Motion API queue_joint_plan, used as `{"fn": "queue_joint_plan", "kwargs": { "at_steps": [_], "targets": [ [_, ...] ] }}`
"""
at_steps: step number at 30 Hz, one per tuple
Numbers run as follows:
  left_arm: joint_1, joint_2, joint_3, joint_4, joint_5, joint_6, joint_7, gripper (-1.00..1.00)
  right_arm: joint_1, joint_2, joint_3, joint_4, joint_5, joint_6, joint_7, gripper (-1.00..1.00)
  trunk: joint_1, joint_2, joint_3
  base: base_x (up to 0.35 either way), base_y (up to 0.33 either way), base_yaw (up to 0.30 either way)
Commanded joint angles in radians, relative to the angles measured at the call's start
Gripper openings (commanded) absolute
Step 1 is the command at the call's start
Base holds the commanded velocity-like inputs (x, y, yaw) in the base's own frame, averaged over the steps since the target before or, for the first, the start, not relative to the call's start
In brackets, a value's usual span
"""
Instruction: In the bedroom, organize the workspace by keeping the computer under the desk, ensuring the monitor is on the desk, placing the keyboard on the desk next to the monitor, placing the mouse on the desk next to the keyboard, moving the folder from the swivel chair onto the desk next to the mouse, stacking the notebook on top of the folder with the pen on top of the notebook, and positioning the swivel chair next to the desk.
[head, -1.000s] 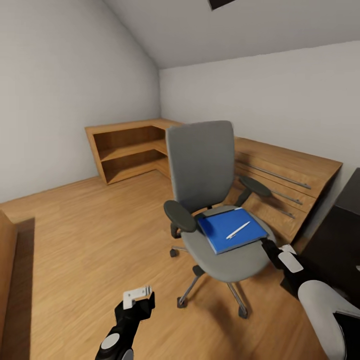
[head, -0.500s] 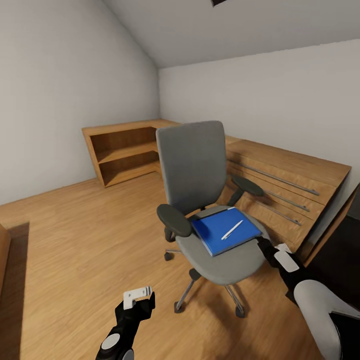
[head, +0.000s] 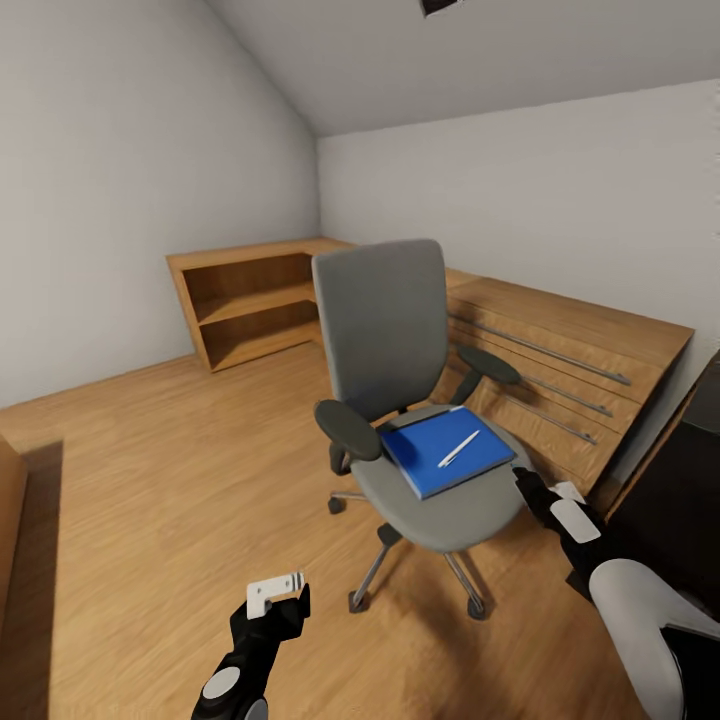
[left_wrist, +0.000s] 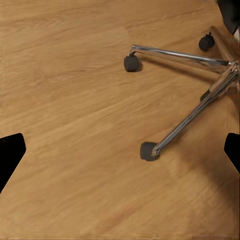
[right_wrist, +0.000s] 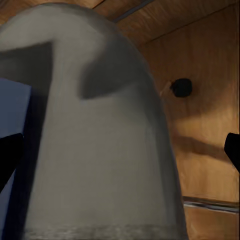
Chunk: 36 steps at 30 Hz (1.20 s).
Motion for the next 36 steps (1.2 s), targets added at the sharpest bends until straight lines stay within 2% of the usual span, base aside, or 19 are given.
{"fn": "queue_joint_plan", "kwargs": {
  "at_steps": [1, 13, 36],
  "targets": [
    [-0.001, 0.000, -0.002, -0.001, 0.008, 0.003, 0.008, 1.00, 0.000, 0.000, -0.003, -0.003, -0.007, 0.005, -0.005, 1.00, -0.001, 0.000, -0.001, -0.325, 0.000, 0.000],
    [-0.001, 0.002, 0.004, -0.007, 0.009, 0.001, 0.008, 1.00, 0.000, 0.003, -0.003, 0.002, -0.008, 0.005, -0.005, 1.00, -0.001, 0.000, -0.001, -0.315, 0.000, 0.000],
    [-0.001, 0.002, 0.004, -0.007, 0.009, 0.002, 0.008, 1.00, 0.000, 0.006, -0.003, 0.009, -0.009, 0.004, -0.005, 1.00, -0.001, 0.000, -0.001, -0.166, 0.000, 0.000]
  ]
}}
